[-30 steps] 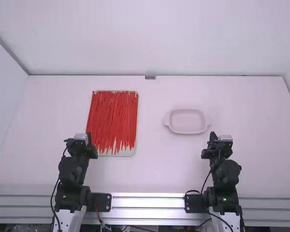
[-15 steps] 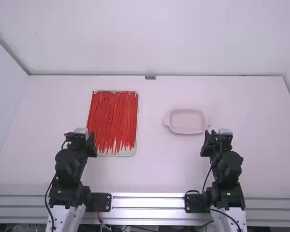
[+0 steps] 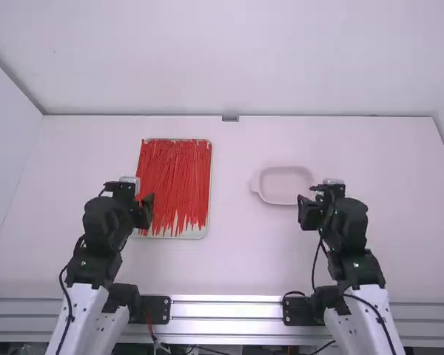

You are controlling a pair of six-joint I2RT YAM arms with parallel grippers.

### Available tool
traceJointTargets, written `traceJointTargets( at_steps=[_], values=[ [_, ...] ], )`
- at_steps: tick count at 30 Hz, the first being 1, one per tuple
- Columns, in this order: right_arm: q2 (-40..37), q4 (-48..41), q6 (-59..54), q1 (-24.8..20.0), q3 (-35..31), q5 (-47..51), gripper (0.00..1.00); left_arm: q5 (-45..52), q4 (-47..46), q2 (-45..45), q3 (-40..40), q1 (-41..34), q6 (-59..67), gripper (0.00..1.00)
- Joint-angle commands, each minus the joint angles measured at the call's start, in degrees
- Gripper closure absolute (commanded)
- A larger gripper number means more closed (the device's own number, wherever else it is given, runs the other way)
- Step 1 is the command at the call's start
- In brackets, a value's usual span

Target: Fasten the cable tie

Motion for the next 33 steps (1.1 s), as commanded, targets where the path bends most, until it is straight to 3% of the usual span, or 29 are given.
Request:
traceJointTargets(
  at_steps=[1, 10, 22, 33],
  values=[
    [2.51, -0.57, 1.83, 1.54, 5.64, 0.40, 0.43, 1.57, -0.47, 3.00, 3.78, 0.05, -0.96, 0.43],
    [12.48, -4.32, 1.45, 6.54, 17.04, 0.97, 0.26, -1.13, -6.10, 15.49, 13.12, 0.05, -1.91, 0.26],
    [24.32, -11.53, 0.15, 14.51, 27.17, -2.64, 0.08, 0.03, -12.37, 31.93, 25.13, 0.10, -2.88, 0.09],
    [29.20, -13.29, 1.34, 15.01, 31.40, -2.82, 0.01, 0.56, -15.22, 48.71, 37.77, 0.11, -3.11, 0.02]
  ],
)
